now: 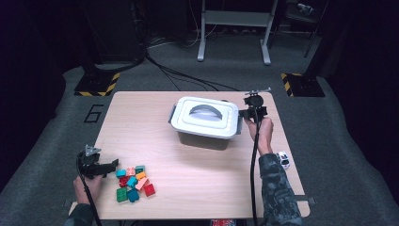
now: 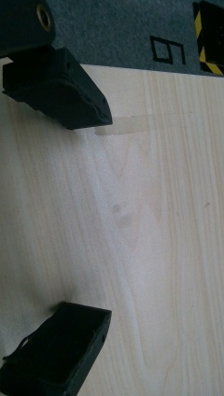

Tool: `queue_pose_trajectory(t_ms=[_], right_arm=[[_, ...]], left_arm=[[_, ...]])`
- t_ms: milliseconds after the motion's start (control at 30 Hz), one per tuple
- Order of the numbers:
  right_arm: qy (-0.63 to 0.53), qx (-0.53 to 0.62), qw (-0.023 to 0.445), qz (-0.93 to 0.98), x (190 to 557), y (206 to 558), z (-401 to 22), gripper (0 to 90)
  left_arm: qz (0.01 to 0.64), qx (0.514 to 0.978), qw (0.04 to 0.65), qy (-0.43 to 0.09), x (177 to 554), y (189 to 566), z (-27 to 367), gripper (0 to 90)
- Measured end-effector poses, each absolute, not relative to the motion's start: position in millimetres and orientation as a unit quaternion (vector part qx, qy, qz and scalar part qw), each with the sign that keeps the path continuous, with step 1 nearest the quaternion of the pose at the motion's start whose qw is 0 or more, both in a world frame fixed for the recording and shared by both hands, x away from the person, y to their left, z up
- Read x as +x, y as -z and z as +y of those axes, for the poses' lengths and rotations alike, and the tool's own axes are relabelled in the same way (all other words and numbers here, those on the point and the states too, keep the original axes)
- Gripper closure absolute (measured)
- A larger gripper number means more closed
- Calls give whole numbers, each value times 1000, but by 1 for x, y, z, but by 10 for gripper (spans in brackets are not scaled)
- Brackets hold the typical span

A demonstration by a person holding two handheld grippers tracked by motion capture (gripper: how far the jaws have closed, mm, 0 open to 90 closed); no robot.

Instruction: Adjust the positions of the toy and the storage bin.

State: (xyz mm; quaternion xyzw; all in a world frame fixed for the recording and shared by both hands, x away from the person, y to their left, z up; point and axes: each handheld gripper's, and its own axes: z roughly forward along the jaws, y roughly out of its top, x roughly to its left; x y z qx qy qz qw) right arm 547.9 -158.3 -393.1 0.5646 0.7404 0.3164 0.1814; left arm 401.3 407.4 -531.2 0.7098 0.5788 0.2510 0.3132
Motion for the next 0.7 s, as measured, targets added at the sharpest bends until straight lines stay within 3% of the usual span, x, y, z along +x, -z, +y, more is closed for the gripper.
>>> queue_pose_trajectory(t_ms=[167, 333, 500, 700], right_arm=[[-323, 551, 189, 746, 533, 394, -161, 835], [-357, 532, 195, 743, 522, 388, -168, 641], [-369, 482, 194, 771, 517, 379, -157, 383], [-374, 427, 179, 804, 517, 379, -130, 382]], left_arm=[[579, 710, 313, -251, 401, 531, 407, 68], [579, 708, 315, -253, 401, 532, 407, 68], [579, 709, 314, -253, 401, 532, 407, 68], [579, 707, 315, -255, 401, 532, 407, 68]])
